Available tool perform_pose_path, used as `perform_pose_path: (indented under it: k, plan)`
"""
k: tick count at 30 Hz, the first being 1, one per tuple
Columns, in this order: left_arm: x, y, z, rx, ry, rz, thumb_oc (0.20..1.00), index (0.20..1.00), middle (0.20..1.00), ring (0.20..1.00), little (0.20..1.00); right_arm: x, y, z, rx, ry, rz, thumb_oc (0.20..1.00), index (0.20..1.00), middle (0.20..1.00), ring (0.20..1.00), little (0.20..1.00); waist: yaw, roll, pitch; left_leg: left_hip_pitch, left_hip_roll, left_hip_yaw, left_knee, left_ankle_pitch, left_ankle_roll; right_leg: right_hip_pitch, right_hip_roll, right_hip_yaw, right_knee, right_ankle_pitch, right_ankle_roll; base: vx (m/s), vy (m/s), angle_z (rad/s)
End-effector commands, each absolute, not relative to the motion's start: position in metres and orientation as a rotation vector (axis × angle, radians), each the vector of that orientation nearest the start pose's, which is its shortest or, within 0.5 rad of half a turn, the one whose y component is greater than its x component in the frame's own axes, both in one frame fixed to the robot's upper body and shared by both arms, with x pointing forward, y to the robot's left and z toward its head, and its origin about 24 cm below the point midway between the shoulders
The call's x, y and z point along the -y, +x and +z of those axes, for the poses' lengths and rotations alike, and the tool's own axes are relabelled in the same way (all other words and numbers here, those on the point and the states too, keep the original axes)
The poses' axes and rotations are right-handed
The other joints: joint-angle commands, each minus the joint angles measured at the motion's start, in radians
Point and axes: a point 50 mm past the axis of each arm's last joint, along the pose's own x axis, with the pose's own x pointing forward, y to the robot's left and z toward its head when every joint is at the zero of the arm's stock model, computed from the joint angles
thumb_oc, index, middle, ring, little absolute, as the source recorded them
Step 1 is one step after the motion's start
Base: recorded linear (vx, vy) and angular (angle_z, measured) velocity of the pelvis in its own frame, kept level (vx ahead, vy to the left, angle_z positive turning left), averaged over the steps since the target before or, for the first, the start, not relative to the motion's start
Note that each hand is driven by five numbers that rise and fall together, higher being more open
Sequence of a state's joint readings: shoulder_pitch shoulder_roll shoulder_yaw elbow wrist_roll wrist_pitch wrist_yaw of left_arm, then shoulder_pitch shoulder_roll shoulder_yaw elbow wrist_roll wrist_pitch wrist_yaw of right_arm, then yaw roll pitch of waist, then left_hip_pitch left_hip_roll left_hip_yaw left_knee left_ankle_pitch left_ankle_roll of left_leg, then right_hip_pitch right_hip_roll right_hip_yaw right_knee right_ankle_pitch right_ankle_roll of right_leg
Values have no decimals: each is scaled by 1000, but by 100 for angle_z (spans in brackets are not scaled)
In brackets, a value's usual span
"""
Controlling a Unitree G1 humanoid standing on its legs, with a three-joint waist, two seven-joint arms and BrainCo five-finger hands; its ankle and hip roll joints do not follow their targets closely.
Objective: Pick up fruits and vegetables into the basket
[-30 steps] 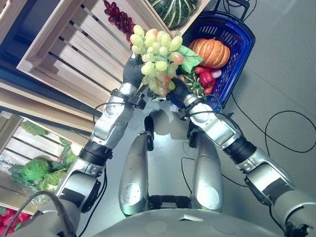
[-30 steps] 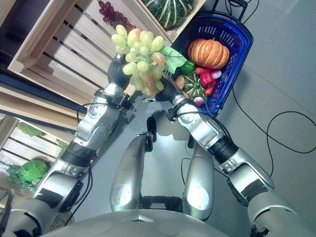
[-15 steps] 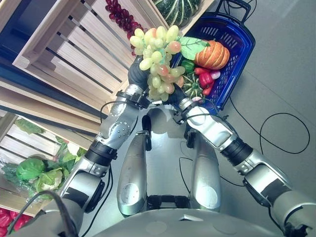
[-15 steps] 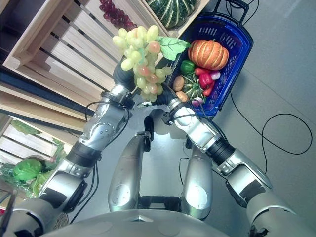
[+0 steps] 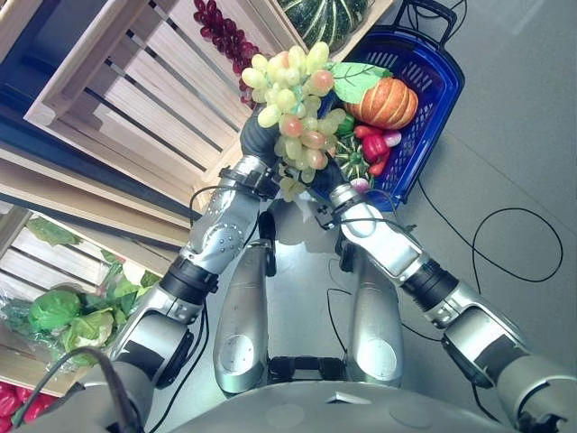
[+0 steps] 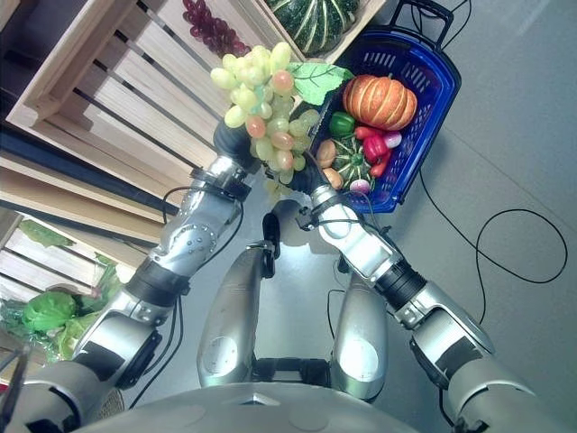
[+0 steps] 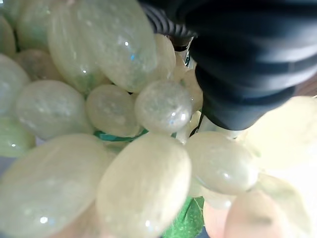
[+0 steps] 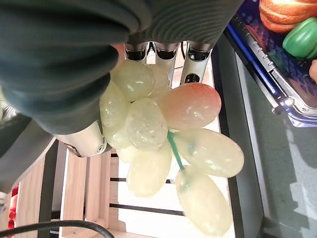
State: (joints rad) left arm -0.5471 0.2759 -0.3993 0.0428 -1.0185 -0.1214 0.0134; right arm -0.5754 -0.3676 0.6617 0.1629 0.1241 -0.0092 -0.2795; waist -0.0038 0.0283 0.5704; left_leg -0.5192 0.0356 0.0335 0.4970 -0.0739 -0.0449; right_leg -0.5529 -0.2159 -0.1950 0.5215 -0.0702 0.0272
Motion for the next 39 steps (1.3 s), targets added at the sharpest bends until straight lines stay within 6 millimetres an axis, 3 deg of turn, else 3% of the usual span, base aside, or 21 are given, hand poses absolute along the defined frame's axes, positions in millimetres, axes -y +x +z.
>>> perform_pose_path:
  k: [1,6,7,13,17,18,23,29,30,33,39]
  plan:
    - [-45,278,185,389,-644,-763,200,200,200,200,200,42,307,177,569,-186,396,200,200,200,200,200,8,0,-50,20,-45,84,-23,-66,65,46,-6,6,-47,-22,54,0,0,0]
    - [-45,279,179,363,-529,-767,206,206,206,206,206,49,307,177,563,-107,413,200,200,200,200,200,6,3,-50,25,-44,83,-29,-64,65,49,-5,3,-46,-24,53,0,0,0]
    - [-43,278,175,350,-459,-784,1000,1000,1000,1000,1000,51,305,177,568,-91,429,200,200,200,200,200,4,4,-50,26,-43,83,-29,-63,65,48,-4,3,-45,-25,53,0,0,0]
    - [-53,280,178,444,-194,-753,1000,1000,1000,1000,1000,56,301,184,586,-36,491,200,200,200,200,200,-4,11,-50,34,-38,86,-34,-58,64,51,0,5,-39,-29,52,0,0,0]
    - [-88,277,209,758,-146,-460,1000,1000,1000,1000,1000,67,299,186,602,20,474,200,200,200,200,200,1,16,-50,39,-37,82,-33,-58,60,55,0,4,-28,-40,49,12,-29,0]
    - [-109,273,217,862,-124,-316,1000,1000,1000,1000,1000,77,298,188,619,66,449,200,200,200,200,200,10,16,-50,37,-36,77,-32,-58,58,54,2,1,-19,-48,47,18,-94,-2]
    - [-145,271,212,906,-15,-57,1000,1000,1000,1000,1000,107,295,195,673,131,376,200,200,200,200,200,25,9,-50,24,-31,67,-28,-56,52,43,6,-13,5,-61,47,1,-94,1]
    - [-179,281,178,671,95,59,1000,1000,1000,1000,1000,144,295,201,702,67,271,200,200,200,200,200,34,11,-50,-15,-23,65,-13,-52,45,2,11,-29,53,-82,42,5,-55,6]
    - [-185,282,166,589,102,51,1000,1000,1000,1000,1000,153,297,201,686,48,247,200,200,200,200,200,37,13,-50,-12,-25,56,-2,-76,40,3,16,-20,74,-110,49,66,-35,5]
    - [-195,284,130,342,64,-33,1000,1000,1000,1000,1000,173,303,197,632,15,196,200,200,200,200,200,46,21,-50,-39,-26,57,6,-77,41,-27,18,-28,101,-123,46,4,-36,10]
    - [-188,266,49,-116,-199,-282,1000,1000,1000,1000,1000,220,323,187,442,26,100,200,200,200,200,200,70,47,-50,-114,-22,65,-2,-59,46,-108,16,-54,130,-124,36,-46,-26,4]
